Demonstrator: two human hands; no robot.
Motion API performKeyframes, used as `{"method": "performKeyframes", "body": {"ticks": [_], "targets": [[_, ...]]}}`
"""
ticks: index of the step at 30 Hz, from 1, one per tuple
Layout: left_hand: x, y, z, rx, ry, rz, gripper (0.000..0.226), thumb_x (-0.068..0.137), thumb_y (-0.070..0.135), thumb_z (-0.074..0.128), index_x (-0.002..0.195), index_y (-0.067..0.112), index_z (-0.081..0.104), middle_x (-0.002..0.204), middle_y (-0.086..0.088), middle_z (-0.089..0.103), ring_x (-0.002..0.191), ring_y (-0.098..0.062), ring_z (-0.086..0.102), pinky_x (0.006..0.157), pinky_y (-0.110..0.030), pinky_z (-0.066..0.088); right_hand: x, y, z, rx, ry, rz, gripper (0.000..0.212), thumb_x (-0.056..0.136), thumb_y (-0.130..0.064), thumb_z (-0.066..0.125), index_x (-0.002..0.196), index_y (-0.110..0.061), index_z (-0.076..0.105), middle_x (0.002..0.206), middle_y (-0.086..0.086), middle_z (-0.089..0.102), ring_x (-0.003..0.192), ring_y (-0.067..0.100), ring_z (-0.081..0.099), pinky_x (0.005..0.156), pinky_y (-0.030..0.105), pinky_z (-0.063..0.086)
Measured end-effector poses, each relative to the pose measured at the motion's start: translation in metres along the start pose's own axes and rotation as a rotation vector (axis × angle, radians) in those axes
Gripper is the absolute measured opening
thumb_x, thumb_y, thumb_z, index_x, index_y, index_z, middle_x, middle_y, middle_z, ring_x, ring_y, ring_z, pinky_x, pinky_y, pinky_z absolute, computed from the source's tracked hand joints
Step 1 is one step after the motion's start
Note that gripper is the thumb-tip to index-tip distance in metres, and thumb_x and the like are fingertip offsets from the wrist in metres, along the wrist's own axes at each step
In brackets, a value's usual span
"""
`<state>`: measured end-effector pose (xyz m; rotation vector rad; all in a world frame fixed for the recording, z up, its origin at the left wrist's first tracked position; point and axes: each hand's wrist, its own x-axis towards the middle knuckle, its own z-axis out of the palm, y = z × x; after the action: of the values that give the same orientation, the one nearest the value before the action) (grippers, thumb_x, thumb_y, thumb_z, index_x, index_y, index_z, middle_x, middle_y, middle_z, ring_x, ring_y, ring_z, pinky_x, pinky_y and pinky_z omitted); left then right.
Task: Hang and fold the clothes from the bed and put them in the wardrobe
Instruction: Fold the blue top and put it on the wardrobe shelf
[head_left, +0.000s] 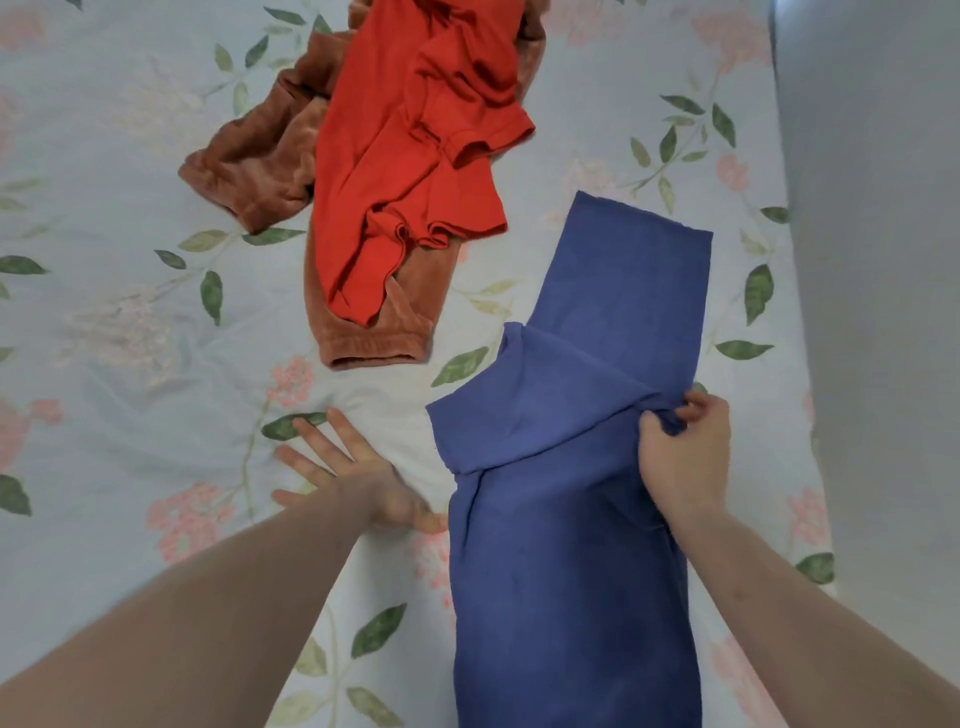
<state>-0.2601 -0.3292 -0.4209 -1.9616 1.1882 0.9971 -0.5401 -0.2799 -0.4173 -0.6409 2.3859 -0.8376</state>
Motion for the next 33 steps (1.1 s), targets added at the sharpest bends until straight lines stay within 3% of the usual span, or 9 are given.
{"method": "performKeyframes", "body": {"ticks": [4, 9, 14, 21, 24, 26, 28, 30, 33], "targets": [[0.001, 0.002, -0.005, 0.008, -0.041, -0.017, 0.186, 0.035, 0.076, 0.088, 0.129, 0.009, -0.057, 0.141, -0.025, -0.056, 0.136, -0.053, -0.041, 0.112, -0.077, -0.001, -0.024, -0.001, 0.011, -0.363, -0.147, -0.648, 0.063, 0.075, -0.014, 0.076, 0.134, -0.022, 0.054, 0.136, -0.002, 0.051, 0.127, 0.022, 0.044, 0.108, 0.039, 0.036], [0.001, 0.001, -0.006, 0.007, -0.066, -0.022, 0.186, 0.035, 0.075, 0.089, 0.128, 0.009, -0.058, 0.139, -0.025, -0.058, 0.137, -0.053, -0.041, 0.112, -0.077, 0.0, -0.034, 0.0, 0.039, -0.574, -0.331, -0.922, 0.043, 0.077, -0.022, 0.08, 0.118, -0.03, 0.07, 0.135, -0.005, 0.054, 0.122, 0.022, 0.046, 0.098, 0.042, 0.043], [-0.002, 0.003, -0.007, 0.021, -0.06, -0.029, 0.185, 0.038, 0.074, 0.089, 0.132, 0.007, -0.055, 0.142, -0.026, -0.055, 0.139, -0.053, -0.038, 0.112, -0.076, 0.0, -0.012, -0.04, 0.037, -0.124, -0.198, -0.689, 0.006, 0.089, -0.016, 0.071, 0.087, -0.021, 0.07, 0.088, -0.01, 0.06, 0.083, 0.008, 0.055, 0.078, 0.018, 0.044], [0.002, 0.004, -0.009, 0.018, -0.074, -0.036, 0.187, 0.035, 0.076, 0.089, 0.13, 0.008, -0.057, 0.138, -0.026, -0.058, 0.138, -0.052, -0.04, 0.112, -0.076, 0.0, 0.071, -0.12, 0.005, 0.275, 0.037, -0.244, 0.038, 0.093, -0.022, 0.06, 0.061, -0.017, 0.041, 0.052, -0.01, 0.035, 0.05, 0.005, 0.032, 0.053, 0.017, 0.031], [0.003, 0.005, -0.009, 0.019, -0.074, -0.042, 0.189, 0.03, 0.08, 0.086, 0.128, 0.006, -0.058, 0.137, -0.027, -0.059, 0.139, -0.053, -0.039, 0.112, -0.076, 0.001, 0.109, -0.128, 0.004, 0.215, 0.064, -0.09, 0.042, 0.094, -0.039, 0.063, 0.064, -0.013, 0.048, 0.057, -0.005, 0.038, 0.05, 0.006, 0.032, 0.052, 0.018, 0.034], [0.004, 0.004, -0.007, 0.014, -0.073, -0.043, 0.192, 0.024, 0.082, 0.085, 0.126, 0.006, -0.059, 0.136, -0.027, -0.059, 0.139, -0.053, -0.039, 0.112, -0.077, 0.002, 0.127, -0.124, 0.004, 0.144, 0.055, -0.001, 0.037, 0.093, -0.047, 0.062, 0.069, -0.019, 0.057, 0.064, -0.005, 0.05, 0.063, 0.011, 0.048, 0.067, 0.025, 0.047], [0.005, 0.005, -0.006, 0.006, -0.071, -0.044, 0.194, 0.021, 0.084, 0.084, 0.124, 0.005, -0.06, 0.136, -0.028, -0.059, 0.139, -0.053, -0.038, 0.112, -0.077, 0.003, 0.132, -0.112, 0.006, 0.097, 0.022, 0.051, 0.032, 0.094, -0.049, 0.063, 0.102, -0.019, 0.07, 0.089, -0.005, 0.063, 0.091, 0.019, 0.063, 0.09, 0.032, 0.054], [0.006, 0.005, -0.006, 0.006, -0.071, -0.045, 0.194, 0.021, 0.084, 0.083, 0.124, 0.005, -0.061, 0.136, -0.028, -0.059, 0.139, -0.054, -0.038, 0.112, -0.077, 0.003, 0.124, -0.097, 0.008, 0.069, -0.009, 0.063, 0.046, 0.094, -0.044, 0.066, 0.129, -0.014, 0.062, 0.111, -0.002, 0.066, 0.111, 0.021, 0.063, 0.105, 0.034, 0.049], [0.008, 0.005, -0.006, 0.001, -0.076, -0.04, 0.194, 0.021, 0.084, 0.084, 0.123, 0.004, -0.061, 0.134, -0.028, -0.06, 0.138, -0.053, -0.039, 0.111, -0.078, 0.002, 0.1, -0.075, 0.012, 0.037, -0.048, 0.046, 0.06, 0.087, -0.042, 0.074, 0.138, -0.016, 0.057, 0.126, 0.0, 0.066, 0.117, 0.019, 0.062, 0.101, 0.029, 0.046]]}}
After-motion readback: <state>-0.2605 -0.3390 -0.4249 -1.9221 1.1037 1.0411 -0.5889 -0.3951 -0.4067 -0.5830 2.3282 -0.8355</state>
